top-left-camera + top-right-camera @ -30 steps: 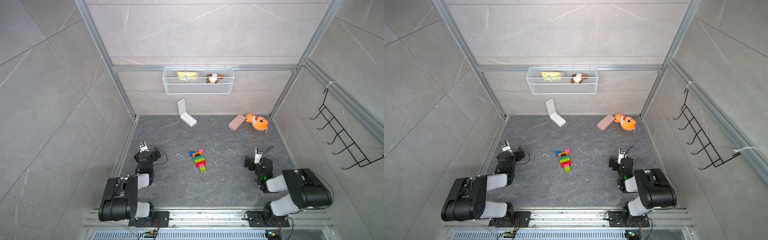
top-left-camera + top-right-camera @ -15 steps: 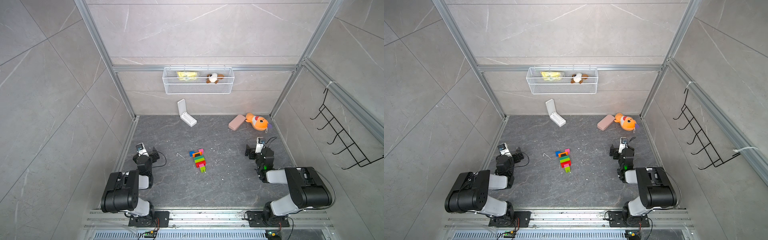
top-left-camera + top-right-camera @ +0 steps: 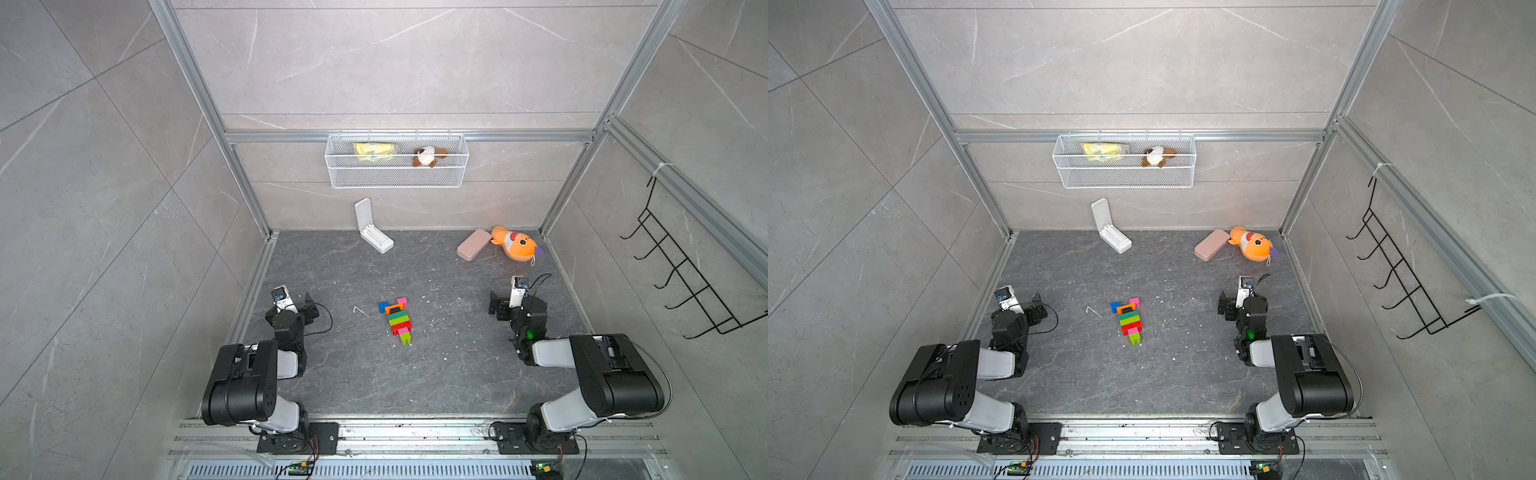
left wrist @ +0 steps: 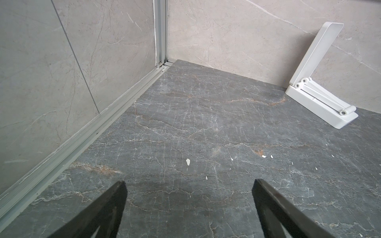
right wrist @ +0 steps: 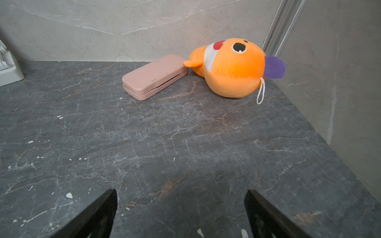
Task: Assemble a carrot with lego
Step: Reset both arms
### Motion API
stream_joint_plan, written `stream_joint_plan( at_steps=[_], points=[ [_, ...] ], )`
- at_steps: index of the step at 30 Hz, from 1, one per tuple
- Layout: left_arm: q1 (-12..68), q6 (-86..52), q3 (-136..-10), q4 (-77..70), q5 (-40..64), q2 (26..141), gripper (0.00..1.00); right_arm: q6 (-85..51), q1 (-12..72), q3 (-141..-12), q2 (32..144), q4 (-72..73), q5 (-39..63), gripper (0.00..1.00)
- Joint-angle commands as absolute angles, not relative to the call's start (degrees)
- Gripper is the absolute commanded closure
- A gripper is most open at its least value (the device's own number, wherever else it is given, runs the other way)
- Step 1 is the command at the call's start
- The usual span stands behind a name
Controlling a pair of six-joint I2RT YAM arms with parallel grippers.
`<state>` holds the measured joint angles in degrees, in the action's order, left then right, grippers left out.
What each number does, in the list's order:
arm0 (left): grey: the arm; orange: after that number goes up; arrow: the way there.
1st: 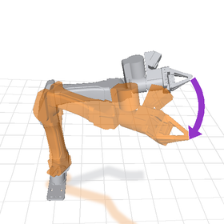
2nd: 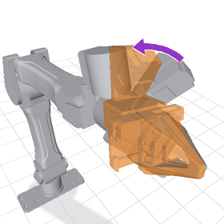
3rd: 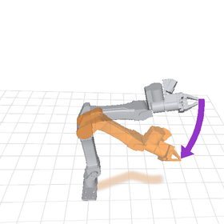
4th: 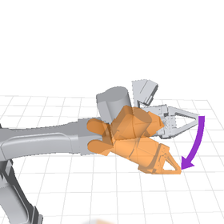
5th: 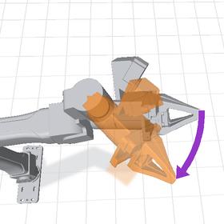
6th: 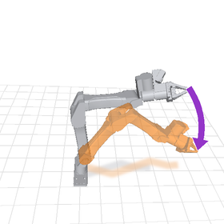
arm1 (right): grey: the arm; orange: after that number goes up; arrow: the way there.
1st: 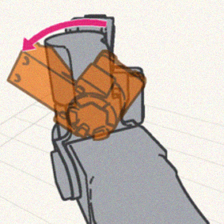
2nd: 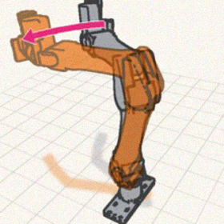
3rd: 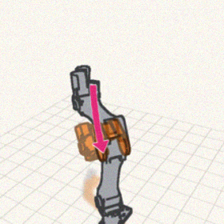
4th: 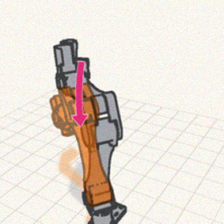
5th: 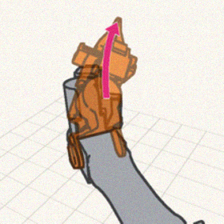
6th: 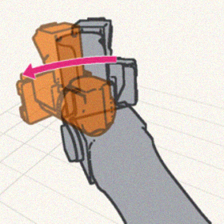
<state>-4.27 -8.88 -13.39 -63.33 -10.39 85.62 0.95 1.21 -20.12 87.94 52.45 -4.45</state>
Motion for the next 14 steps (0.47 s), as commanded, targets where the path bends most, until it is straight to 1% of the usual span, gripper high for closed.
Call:
stream_joint_plan(
  at_steps=[1, 14],
  points=[
    [-4.48, -7.65, -13.25, -66.33, -10.56, 85.75, 0.02, 1.31, 1.19, -20.28, 87.27, 51.50, -3.78, 0.00],
    [-4.45, -7.42, -12.96, -66.94, -9.67, 85.86, 0.02, 1.27, 1.16, -20.39, 87.28, 51.32, -3.69, 0.00]
  ],
)
